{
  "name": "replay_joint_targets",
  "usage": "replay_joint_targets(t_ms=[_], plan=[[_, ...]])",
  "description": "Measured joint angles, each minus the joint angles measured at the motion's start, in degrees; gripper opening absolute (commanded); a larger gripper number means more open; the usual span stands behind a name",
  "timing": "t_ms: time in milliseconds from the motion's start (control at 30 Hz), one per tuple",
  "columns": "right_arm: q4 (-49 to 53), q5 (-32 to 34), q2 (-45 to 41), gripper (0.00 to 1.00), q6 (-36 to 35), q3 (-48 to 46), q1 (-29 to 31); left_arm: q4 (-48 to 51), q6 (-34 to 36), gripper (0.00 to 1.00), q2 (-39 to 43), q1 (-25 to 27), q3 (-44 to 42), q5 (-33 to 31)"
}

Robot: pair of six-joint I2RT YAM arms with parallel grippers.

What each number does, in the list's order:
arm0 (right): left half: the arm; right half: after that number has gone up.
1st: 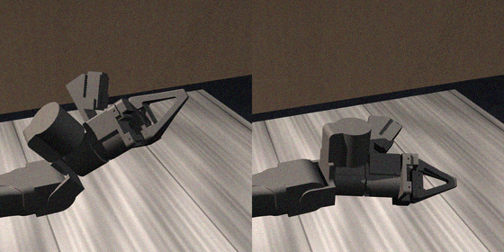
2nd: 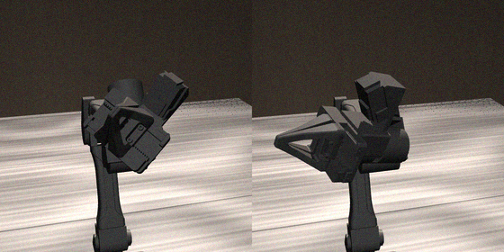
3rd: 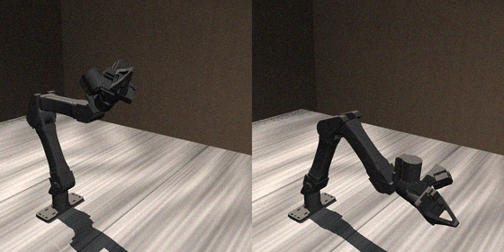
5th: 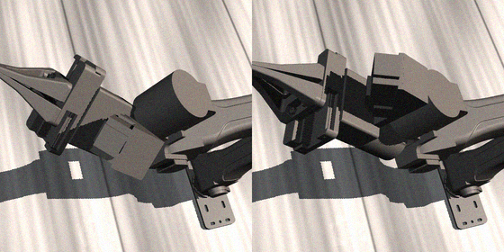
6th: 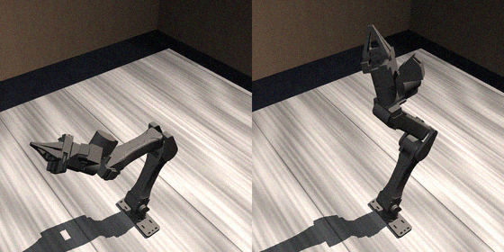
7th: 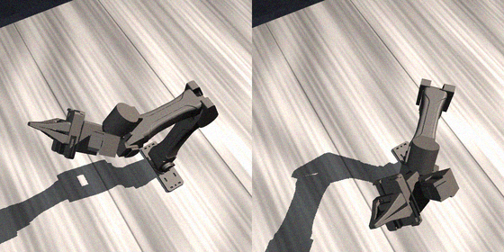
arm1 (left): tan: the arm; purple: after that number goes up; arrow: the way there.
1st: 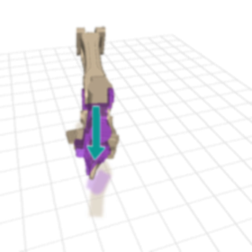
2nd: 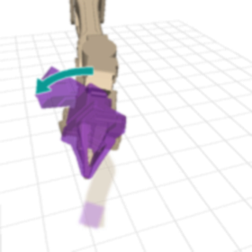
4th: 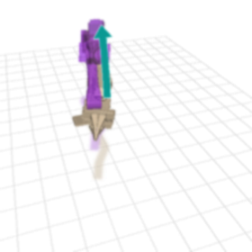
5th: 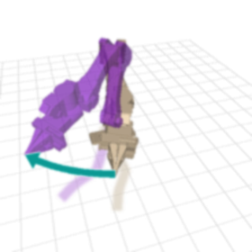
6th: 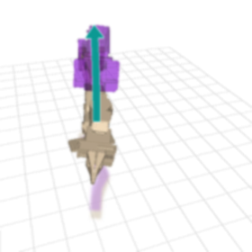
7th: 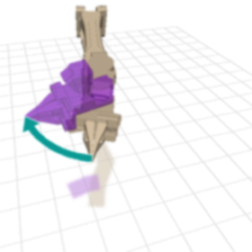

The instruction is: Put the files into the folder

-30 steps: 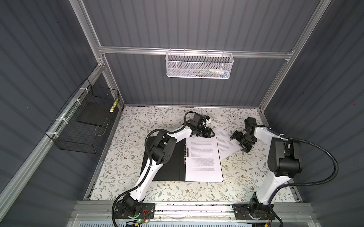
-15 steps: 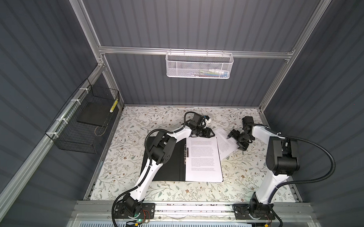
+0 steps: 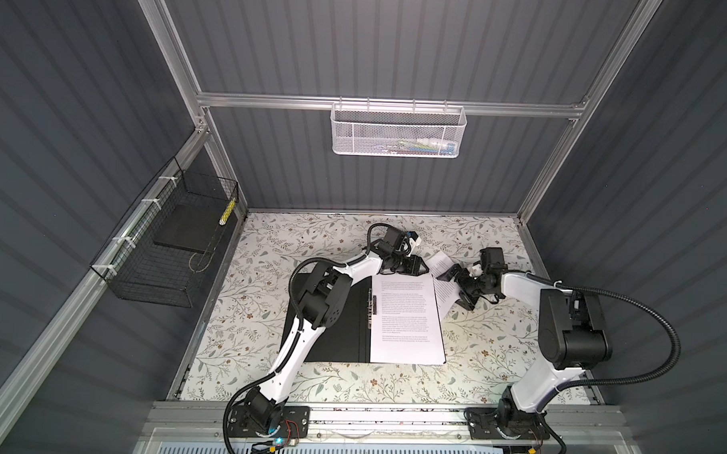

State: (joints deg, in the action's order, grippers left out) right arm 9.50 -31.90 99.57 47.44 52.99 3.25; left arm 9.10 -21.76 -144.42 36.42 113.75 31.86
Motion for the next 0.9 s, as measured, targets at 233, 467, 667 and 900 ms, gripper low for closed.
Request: replay_joint_targets(t_ms=[233, 467, 667, 900], plan=[[-11.98, -1.29, -5.07, 0.99, 6.03, -9.68, 1.05, -0.11, -0.2, 0.5, 0.0, -0.11, -0.04, 0.33], [-19.08, -0.9, -8.04, 0.97, 9.03, -15.45, 1.22, -0.37, -0.61, 0.5, 0.0, -0.15, -0.15, 0.57], [-27.08, 4.92, -10.23, 0.74, 11.3, -21.42, 3.41, -1.29, -1.07, 0.5, 0.0, -0.37, -0.68, 1.25], [-35.21, 12.5, -11.06, 0.38, 14.25, -26.73, 5.4, -1.51, -1.44, 0.5, 0.0, -0.48, -0.83, 1.7]])
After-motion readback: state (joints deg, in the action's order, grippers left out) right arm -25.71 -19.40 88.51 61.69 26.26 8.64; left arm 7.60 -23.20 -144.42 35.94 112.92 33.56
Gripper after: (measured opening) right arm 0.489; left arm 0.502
